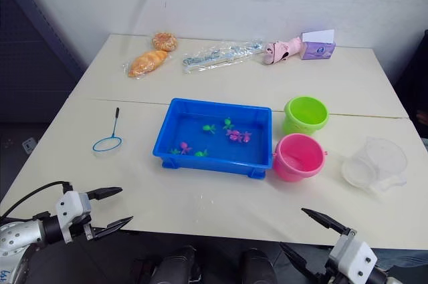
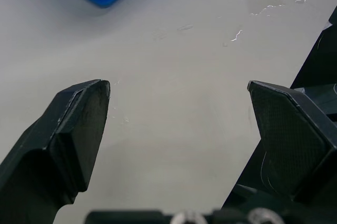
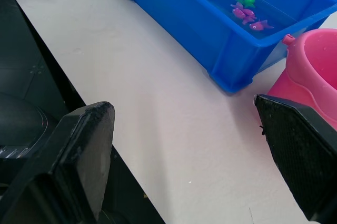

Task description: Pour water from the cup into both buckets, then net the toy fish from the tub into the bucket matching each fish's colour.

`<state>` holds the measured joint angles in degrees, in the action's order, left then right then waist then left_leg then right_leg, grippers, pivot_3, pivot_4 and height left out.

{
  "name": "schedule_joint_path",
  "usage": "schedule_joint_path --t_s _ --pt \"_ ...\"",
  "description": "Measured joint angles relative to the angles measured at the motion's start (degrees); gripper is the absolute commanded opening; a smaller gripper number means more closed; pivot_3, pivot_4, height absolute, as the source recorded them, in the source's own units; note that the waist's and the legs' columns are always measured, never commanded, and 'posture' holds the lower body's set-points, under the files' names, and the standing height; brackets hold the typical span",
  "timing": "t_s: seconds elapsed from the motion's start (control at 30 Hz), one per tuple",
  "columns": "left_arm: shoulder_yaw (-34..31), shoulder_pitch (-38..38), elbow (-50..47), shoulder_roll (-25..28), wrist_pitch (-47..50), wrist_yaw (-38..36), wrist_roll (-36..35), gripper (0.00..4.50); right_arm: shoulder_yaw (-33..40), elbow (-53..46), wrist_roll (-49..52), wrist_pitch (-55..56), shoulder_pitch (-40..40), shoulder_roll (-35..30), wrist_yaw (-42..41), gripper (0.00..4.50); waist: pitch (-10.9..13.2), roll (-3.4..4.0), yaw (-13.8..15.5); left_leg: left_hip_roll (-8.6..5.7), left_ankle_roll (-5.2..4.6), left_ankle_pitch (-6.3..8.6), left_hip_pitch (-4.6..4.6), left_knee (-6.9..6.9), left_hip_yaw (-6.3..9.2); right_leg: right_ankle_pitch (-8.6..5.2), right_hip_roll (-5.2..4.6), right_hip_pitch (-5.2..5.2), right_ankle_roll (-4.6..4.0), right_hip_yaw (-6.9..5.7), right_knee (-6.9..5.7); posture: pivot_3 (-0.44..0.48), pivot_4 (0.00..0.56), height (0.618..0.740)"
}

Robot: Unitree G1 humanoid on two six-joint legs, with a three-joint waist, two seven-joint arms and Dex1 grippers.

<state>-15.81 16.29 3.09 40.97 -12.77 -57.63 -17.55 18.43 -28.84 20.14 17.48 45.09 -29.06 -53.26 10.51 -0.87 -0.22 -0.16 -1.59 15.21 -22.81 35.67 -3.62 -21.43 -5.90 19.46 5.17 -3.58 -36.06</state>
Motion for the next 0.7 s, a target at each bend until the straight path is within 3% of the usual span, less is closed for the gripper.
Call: schedule_joint_path --t_s 0.07,0.2,0.4,0.53,0.7 --pt "0.1 -0.2 -0.3 0.1 0.6 -0.1 -0.4 4.50 0.0 0.0 0.2 0.0 0.1 0.2 0.3 4.49 0.0 0.00 0.0 0.00 0.00 0.00 0.01 0.00 0.00 0.00 0.00 0.00 0.00 0.00 -0.01 0.000 0.150 0.740" --pt "3.5 -7.5 -11.6 0.6 12.6 -2.7 -10.2 4.50 2.6 -2.6 4.4 -0.7 3.8 6.4 6.0 4.49 -0.1 0.13 1.4 -0.01 0.09 -0.02 -0.07 0.15 0.14 -0.01 -0.03 -0.04 -0.01 -0.07 -0.14 0.000 0.150 0.740" --pt "10.9 -17.0 -21.1 -0.2 22.2 -5.2 -16.3 4.50 8.0 -3.1 9.7 -2.2 9.7 17.3 16.0 4.49 -0.5 0.59 0.0 0.01 0.24 -0.01 0.04 0.04 -0.01 -0.02 0.04 -0.12 -0.01 0.03 -0.04 0.000 0.150 0.740" --pt "13.3 -24.2 -21.5 -2.4 27.0 -4.1 -18.2 4.50 9.2 -2.8 11.8 -7.2 7.2 23.0 27.0 4.49 -0.5 0.59 -0.5 0.06 0.23 -0.07 0.10 0.00 -0.02 -0.03 0.10 -0.08 -0.04 0.10 -0.12 0.000 0.150 0.740" --pt "15.3 -29.3 -21.4 -4.2 29.8 -4.1 -18.6 4.50 9.9 -1.2 11.5 -14.1 0.5 23.8 37.3 4.49 -0.5 0.67 -0.8 0.04 0.41 -0.19 0.13 0.00 -0.07 -0.07 0.10 -0.02 -0.12 0.15 -0.24 0.000 0.150 0.740"
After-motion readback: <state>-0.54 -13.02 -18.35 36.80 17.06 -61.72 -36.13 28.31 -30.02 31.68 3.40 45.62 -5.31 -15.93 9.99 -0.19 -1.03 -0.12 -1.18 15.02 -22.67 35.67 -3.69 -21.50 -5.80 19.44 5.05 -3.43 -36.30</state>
